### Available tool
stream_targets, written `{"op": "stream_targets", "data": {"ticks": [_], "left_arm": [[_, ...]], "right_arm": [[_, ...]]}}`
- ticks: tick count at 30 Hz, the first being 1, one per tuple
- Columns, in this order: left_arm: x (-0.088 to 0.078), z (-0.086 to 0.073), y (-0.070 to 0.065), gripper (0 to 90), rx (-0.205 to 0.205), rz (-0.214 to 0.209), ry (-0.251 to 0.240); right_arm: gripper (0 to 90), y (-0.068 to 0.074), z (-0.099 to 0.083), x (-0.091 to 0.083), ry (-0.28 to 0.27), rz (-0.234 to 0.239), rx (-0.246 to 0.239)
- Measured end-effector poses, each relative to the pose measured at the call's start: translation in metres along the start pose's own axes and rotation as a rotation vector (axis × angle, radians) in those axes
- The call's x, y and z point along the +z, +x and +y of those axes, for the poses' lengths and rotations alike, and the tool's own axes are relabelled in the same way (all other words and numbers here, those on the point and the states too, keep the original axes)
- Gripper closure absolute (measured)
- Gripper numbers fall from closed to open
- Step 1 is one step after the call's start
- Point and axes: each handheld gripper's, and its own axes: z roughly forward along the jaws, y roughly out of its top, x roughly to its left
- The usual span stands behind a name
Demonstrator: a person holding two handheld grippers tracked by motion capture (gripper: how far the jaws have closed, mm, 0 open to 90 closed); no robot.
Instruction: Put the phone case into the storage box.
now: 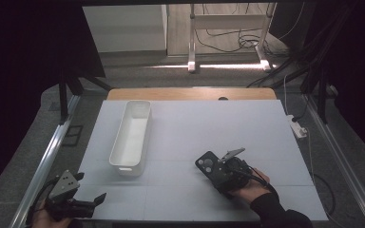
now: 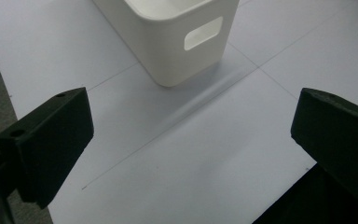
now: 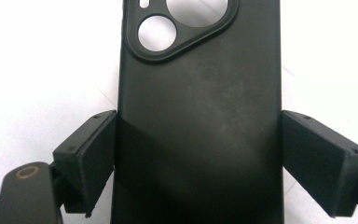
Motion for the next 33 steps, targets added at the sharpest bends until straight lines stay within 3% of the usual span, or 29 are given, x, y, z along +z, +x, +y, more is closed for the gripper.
{"op": "stream_targets", "data": {"ticks": [5,8,19,23,26,33], "left_arm": [[0.0,0.001,0.001,0.0,-0.032,-0.006,0.003],[0.0,0.004,0.001,0.0,-0.062,-0.05,-0.033],[0.005,0.026,-0.01,0.0,-0.023,-0.1,-0.084],[0.005,0.036,-0.012,0.0,-0.015,-0.165,-0.13],[0.009,0.043,-0.013,0.0,-0.005,-0.198,-0.137],[0.019,0.056,-0.017,0.0,0.027,-0.233,-0.139]], "right_arm": [[14.4,0.001,0.0,-0.005,-0.03,0.005,-0.017],[14.4,0.001,0.001,-0.008,-0.042,0.006,-0.025],[14.4,-0.003,0.001,-0.024,-0.128,0.021,-0.009],[14.4,-0.003,0.001,-0.028,-0.142,0.025,-0.01],[14.4,-0.002,0.001,-0.032,-0.156,0.028,-0.015],[14.5,0.0,0.001,-0.038,-0.189,0.053,-0.038]]}}
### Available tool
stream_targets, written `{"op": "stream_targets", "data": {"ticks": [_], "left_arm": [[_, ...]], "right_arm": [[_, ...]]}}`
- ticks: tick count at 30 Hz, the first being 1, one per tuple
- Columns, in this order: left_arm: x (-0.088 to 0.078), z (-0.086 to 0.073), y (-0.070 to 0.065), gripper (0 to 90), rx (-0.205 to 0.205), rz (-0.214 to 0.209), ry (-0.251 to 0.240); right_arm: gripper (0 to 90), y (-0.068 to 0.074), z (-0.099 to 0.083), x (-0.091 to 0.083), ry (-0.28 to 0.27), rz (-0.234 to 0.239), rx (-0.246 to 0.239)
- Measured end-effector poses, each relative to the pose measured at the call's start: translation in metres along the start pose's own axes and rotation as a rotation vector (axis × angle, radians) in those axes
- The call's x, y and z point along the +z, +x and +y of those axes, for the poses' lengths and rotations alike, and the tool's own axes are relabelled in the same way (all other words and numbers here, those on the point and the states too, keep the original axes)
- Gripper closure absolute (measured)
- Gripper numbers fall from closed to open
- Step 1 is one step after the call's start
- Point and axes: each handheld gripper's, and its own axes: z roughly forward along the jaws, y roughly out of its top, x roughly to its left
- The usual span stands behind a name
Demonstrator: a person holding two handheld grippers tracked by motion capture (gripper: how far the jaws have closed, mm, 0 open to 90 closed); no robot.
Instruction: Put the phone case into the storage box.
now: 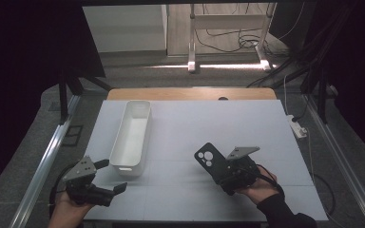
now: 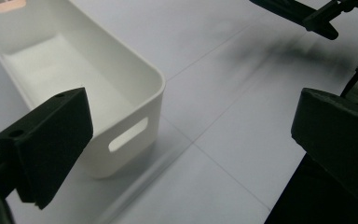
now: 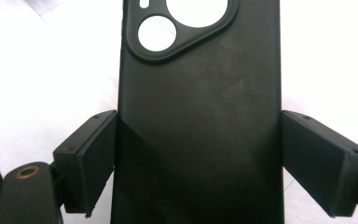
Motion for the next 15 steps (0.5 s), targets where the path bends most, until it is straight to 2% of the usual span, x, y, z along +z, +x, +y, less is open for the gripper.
{"op": "stream_targets", "data": {"ticks": [7,8,10,15], "left_arm": [[0.012,0.012,0.0,0.0,0.026,-0.036,-0.004],[0.016,0.016,-0.002,0.0,0.048,-0.047,0.001],[0.018,0.02,-0.004,0.0,0.065,-0.053,0.001],[0.026,0.028,-0.006,0.0,0.092,-0.075,-0.002]], "right_arm": [[14.4,0.001,0.001,-0.005,-0.024,0.02,0.002],[14.5,0.002,0.002,-0.006,-0.03,0.025,0.0],[14.5,0.002,0.002,-0.007,-0.038,0.033,0.004],[14.5,0.003,0.004,-0.009,-0.054,0.044,-0.004]]}}
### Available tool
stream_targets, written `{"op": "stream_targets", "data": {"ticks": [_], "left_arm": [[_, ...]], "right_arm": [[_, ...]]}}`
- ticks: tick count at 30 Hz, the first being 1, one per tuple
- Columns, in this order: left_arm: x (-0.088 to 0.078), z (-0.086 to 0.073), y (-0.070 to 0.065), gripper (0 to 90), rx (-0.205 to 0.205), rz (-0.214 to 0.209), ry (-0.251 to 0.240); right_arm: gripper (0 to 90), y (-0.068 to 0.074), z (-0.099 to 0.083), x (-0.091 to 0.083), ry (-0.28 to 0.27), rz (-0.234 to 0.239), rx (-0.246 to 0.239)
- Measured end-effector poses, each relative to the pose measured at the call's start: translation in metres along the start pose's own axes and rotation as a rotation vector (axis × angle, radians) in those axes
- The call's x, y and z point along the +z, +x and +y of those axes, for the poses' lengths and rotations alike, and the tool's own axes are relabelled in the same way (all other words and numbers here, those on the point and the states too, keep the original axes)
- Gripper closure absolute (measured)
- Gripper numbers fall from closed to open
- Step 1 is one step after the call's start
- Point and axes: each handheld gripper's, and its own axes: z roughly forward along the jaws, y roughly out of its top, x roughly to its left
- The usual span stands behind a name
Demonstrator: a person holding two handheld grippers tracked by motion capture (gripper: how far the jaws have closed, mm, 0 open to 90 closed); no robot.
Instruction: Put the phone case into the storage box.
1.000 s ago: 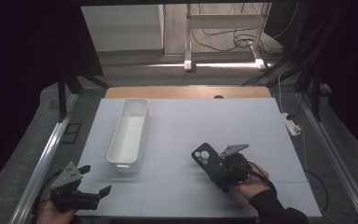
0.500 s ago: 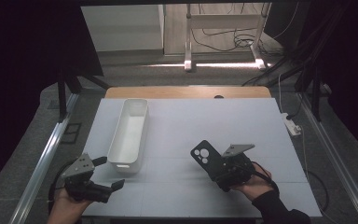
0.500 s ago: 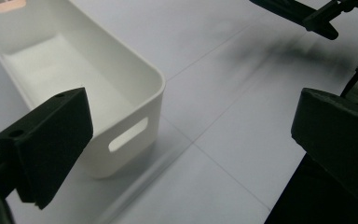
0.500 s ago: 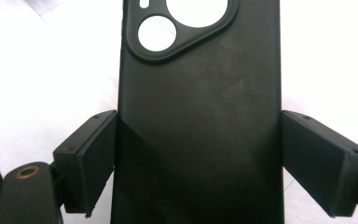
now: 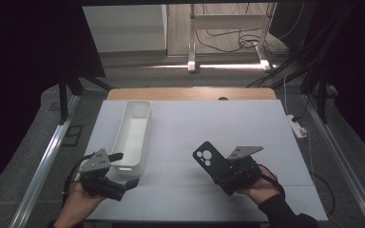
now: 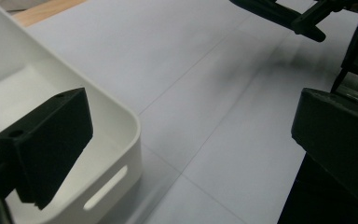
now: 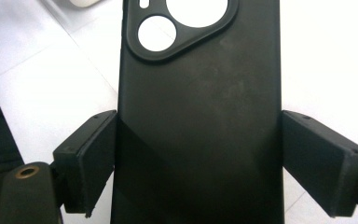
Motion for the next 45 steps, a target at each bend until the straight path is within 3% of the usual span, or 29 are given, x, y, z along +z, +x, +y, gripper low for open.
{"op": "stream_targets", "data": {"ticks": [12,19,30,45], "left_arm": [[0.019,0.018,0.0,0.0,0.047,-0.053,-0.014],[0.031,0.028,0.0,0.0,0.073,-0.105,-0.024],[0.048,0.04,-0.002,0.0,0.107,-0.169,-0.029],[0.07,0.052,-0.001,0.0,0.143,-0.257,-0.038]], "right_arm": [[14.5,0.003,0.003,-0.005,-0.038,0.034,-0.016],[14.5,0.007,0.005,-0.007,-0.062,0.058,-0.037],[14.5,0.015,0.009,-0.007,-0.097,0.122,-0.09],[14.4,0.021,0.015,-0.005,-0.13,0.192,-0.127]]}}
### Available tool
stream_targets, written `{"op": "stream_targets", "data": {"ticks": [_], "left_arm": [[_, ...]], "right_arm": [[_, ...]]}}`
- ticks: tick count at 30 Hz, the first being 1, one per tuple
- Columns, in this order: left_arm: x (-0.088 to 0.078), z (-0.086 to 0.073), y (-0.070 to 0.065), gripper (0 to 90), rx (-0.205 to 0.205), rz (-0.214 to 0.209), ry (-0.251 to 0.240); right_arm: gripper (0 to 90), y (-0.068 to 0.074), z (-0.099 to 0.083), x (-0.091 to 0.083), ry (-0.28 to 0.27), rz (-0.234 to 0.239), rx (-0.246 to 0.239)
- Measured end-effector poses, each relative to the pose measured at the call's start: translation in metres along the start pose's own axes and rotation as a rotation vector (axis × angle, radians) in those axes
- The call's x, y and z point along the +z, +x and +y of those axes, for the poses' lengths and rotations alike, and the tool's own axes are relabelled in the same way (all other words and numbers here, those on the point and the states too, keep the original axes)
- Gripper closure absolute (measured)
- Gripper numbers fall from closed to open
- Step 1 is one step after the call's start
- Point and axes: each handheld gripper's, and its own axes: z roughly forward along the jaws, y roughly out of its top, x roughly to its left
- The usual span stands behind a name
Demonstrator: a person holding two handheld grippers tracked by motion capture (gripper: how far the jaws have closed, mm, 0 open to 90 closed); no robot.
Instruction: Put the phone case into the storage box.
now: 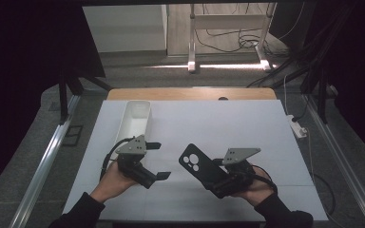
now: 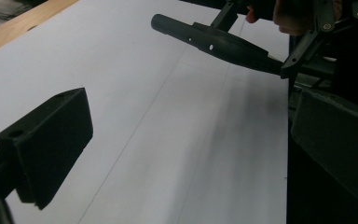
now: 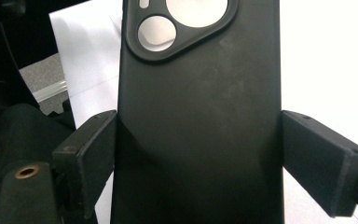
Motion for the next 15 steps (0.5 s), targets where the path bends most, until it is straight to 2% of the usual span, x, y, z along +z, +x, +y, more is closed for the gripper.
{"op": "stream_targets", "data": {"ticks": [15], "left_arm": [[0.0106,0.0099,0.0046,0.0,0.039,-0.066,-0.021]], "right_arm": [[14.4,0.0027,0.0066,0.0009,-0.041,0.066,-0.01]]}}
